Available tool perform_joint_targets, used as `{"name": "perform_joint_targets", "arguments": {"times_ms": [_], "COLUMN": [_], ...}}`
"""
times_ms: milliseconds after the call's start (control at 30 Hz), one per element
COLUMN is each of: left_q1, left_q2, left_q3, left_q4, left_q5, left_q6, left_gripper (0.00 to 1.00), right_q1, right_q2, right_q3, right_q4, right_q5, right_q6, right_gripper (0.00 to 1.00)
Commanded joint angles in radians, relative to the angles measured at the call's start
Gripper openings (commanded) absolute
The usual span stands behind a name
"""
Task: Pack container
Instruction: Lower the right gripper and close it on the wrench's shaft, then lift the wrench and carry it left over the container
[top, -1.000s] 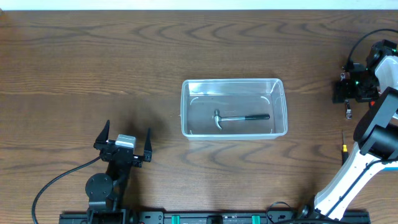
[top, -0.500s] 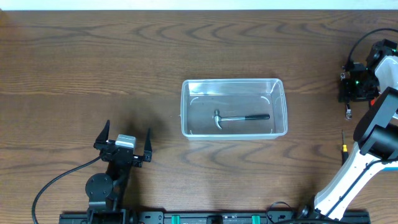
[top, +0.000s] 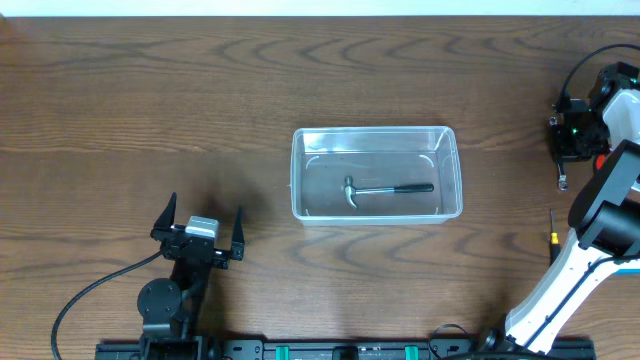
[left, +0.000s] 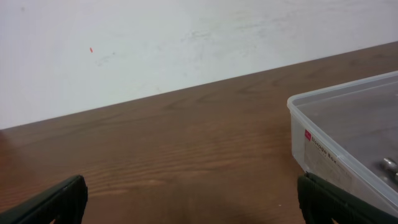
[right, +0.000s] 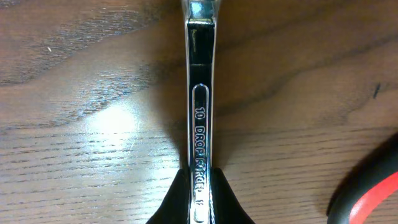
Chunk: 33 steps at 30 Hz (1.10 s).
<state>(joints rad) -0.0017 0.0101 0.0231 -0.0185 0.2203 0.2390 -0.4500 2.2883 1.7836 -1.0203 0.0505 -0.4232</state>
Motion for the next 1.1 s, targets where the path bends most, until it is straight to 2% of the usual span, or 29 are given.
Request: {"name": "perform_joint_targets", "arguments": {"times_ms": [0, 167, 333, 600, 667, 767, 1067], "left_q1": [0.003, 0.003, 0.003, 0.003, 0.003, 0.003, 0.003], "left_q2": [-0.006, -0.006, -0.006, -0.006, -0.006, -0.006, -0.006], "left_q3": [-0.019, -0.019, -0.019, -0.019, -0.019, -0.019, -0.019], "left_q4": [-0.033, -0.033, -0.033, -0.033, -0.033, -0.033, -0.033], "left_q5": [0.003, 0.003, 0.003, 0.003, 0.003, 0.003, 0.003], "left_q6": [-0.005, -0.005, -0.005, -0.005, -0.005, -0.005, -0.005], "left_gripper": [0.98, 0.98, 0.98, 0.98, 0.98, 0.98, 0.98], "right_q1": [0.019, 0.05, 0.099, 0.253, 0.312, 0.411, 0.698], "right_q2": [0.005, 0.004, 0.003, -0.016, -0.031, -0.063, -0.109], "right_q3": [0.025, 0.15, 0.381, 0.772, 0.841, 0.888, 0.873], "right_q4": [-0.017, -0.096, -0.229, -0.537, -0.612, -0.678, -0.678], "right_q5": [-0.003, -0.003, -0.02, -0.172, -0.234, -0.287, -0.286], "right_q6": [0.008, 0.008, -0.002, -0.182, -0.268, -0.364, -0.418], "right_gripper": [0.01, 0.01, 0.01, 0.01, 0.01, 0.01, 0.01]}}
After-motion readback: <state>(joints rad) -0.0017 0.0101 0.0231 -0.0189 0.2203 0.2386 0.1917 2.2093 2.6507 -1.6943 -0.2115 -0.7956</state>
